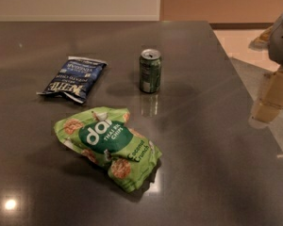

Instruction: Move green rice chip bag near green can

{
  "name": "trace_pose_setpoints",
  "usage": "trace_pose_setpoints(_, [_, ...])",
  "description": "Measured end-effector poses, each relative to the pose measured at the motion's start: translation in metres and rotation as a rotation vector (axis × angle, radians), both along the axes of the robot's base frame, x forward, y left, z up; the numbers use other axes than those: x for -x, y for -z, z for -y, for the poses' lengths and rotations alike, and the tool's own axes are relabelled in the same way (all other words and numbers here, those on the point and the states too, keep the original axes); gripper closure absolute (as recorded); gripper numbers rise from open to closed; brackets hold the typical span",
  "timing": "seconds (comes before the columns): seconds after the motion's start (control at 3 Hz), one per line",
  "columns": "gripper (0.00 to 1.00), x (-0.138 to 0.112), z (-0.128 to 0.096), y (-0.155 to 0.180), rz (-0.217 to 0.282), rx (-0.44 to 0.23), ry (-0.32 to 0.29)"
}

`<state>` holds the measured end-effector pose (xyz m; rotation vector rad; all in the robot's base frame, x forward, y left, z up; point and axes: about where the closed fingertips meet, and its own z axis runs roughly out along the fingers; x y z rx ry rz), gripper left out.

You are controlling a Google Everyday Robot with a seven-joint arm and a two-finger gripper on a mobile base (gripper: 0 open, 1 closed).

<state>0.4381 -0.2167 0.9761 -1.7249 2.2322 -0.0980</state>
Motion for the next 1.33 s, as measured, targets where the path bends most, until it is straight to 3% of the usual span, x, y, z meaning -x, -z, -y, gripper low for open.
trace_pose_setpoints(0.67, [0.0, 0.0, -0.002, -0.001, -0.007, -0.005, -0.006])
trace_pose_setpoints(1.0, [0.0, 0.0, -0.018, -0.003, -0.043, -0.036, -0.046])
trace_pose_setpoints(1.33, [0.0, 0.001, -0.05, 0.004, -0.078, -0.076, -0.097])
